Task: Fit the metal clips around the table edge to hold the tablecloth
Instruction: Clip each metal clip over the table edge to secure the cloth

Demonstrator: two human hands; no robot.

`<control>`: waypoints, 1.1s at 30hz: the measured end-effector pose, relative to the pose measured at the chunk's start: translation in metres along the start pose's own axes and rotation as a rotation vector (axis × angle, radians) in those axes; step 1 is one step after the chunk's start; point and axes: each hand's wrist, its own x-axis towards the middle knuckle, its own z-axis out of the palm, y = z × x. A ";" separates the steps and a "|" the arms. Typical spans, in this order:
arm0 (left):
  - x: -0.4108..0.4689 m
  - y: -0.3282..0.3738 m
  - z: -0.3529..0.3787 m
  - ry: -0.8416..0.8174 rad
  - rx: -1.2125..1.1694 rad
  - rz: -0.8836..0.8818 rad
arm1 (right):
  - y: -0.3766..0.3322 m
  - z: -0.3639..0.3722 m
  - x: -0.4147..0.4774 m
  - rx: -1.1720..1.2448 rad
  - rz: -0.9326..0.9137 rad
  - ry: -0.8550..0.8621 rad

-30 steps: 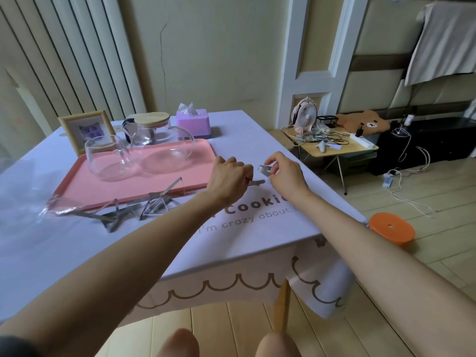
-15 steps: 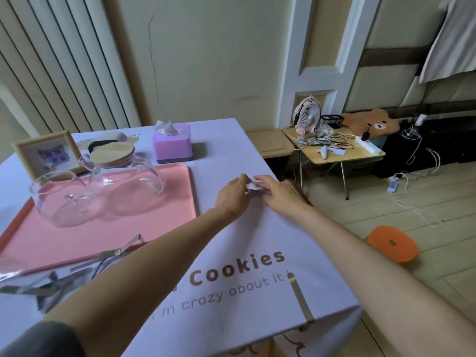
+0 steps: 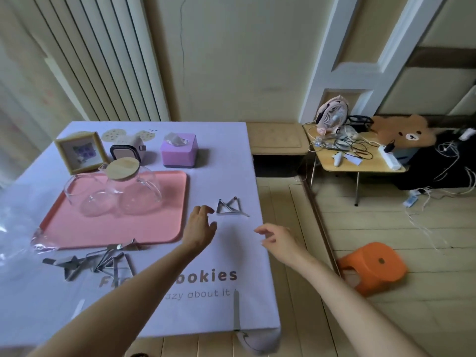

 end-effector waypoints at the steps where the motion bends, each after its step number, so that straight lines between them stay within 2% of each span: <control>1: -0.005 0.003 -0.001 0.005 -0.012 -0.036 | -0.001 -0.004 -0.004 -0.005 0.001 -0.005; 8: -0.026 0.019 0.000 -0.024 -0.050 -0.204 | -0.017 -0.024 -0.007 0.046 -0.014 -0.039; 15: -0.008 0.017 0.002 -0.003 -0.121 -0.333 | -0.044 -0.039 0.042 0.016 -0.039 -0.155; 26: 0.019 0.015 0.028 -0.117 -0.194 -0.558 | -0.072 -0.025 0.156 -0.388 -0.113 -0.399; 29: 0.017 0.019 0.032 -0.167 -0.245 -0.596 | -0.065 -0.019 0.173 -0.504 -0.136 -0.412; 33: 0.015 0.021 0.038 -0.150 -0.257 -0.610 | -0.048 -0.010 0.201 -0.634 -0.190 -0.441</control>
